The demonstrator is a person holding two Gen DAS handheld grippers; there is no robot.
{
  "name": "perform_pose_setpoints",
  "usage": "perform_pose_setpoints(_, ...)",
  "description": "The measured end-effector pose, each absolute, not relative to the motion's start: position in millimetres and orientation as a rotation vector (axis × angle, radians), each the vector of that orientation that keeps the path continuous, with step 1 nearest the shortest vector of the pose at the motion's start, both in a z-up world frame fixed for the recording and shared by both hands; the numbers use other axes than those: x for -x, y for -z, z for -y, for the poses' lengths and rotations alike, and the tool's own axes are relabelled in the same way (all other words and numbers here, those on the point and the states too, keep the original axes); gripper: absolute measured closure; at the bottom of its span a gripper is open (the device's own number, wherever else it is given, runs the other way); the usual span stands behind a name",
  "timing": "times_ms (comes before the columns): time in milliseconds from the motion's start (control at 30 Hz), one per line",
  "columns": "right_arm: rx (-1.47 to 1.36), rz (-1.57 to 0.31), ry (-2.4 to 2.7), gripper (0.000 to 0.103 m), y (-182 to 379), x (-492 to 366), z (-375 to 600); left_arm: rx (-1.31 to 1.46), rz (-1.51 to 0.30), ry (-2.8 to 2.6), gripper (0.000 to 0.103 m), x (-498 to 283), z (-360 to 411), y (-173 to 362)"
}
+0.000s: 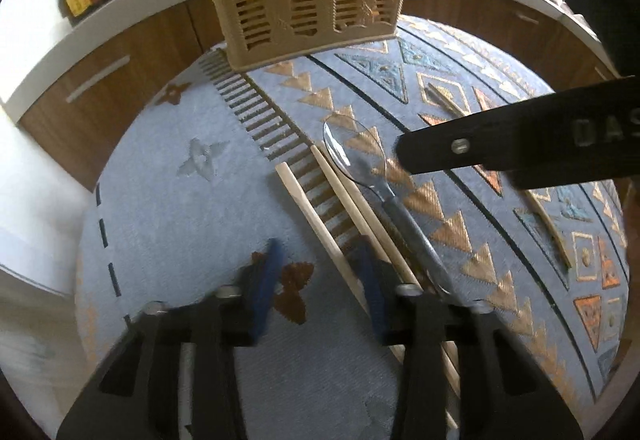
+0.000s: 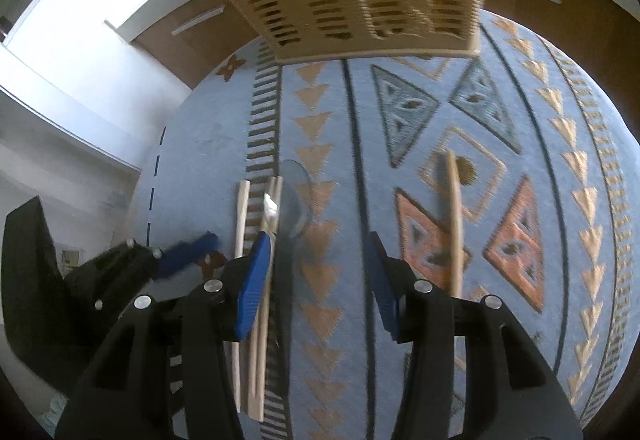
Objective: Organize utensils
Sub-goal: 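Grasp a wooden chopstick with the left gripper while the right gripper grasps a clear spoon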
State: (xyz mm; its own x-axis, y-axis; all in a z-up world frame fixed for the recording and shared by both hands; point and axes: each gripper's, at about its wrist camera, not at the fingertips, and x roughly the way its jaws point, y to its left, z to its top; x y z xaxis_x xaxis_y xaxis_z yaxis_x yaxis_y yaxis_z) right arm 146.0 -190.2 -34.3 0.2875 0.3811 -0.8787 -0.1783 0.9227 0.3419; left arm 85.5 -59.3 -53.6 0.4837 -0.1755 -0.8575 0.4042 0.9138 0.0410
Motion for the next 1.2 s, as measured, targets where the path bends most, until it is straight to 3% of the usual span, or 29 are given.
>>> perform_pose_setpoints(33, -0.178, -1.226, -0.373, 0.058, 34, -147, 187, -0.258, -0.999, 0.338, 0.093, -86, 55, 54)
perform_pose_setpoints(200, -0.139, -1.236, -0.373, 0.058, 39, -157, 169, -0.157, -1.011, 0.386, 0.098, -87, 32, 54)
perform_pose_setpoints(600, -0.015, -1.244, -0.324, 0.058, 45, -165, 130, -0.042, -1.046, 0.414, 0.098, -87, 17, 55)
perform_pose_setpoints(733, 0.06, -1.23, -0.276, 0.073, 48, -164, 103, -0.059, -1.07, 0.432, 0.098, -92, 19, 54)
perform_pose_setpoints(833, 0.052, -1.227, -0.281, 0.073, 50, -162, 96, -0.107, -1.088, 0.444, 0.097, -94, 24, 53)
perform_pose_setpoints(900, 0.053, -1.218, -0.29, 0.073, 49, -161, 96, -0.159, -1.097, 0.453, 0.094, -94, 30, 53)
perform_pose_setpoints(967, 0.054, -1.198, -0.285, 0.073, 42, -157, 108, -0.215, -1.111, 0.486, 0.083, -93, 38, 51)
perform_pose_setpoints(1033, 0.035, -1.185, -0.289, 0.073, 37, -153, 125, -0.261, -1.119, 0.491, 0.081, -93, 45, 51)
perform_pose_setpoints(1100, 0.0, -1.181, -0.298, 0.073, 34, -149, 137, -0.301, -1.122, 0.494, 0.083, -93, 50, 51)
perform_pose_setpoints(1200, -0.055, -1.174, -0.308, 0.073, 31, -145, 153, -0.386, -1.112, 0.475, 0.099, -94, 55, 53)
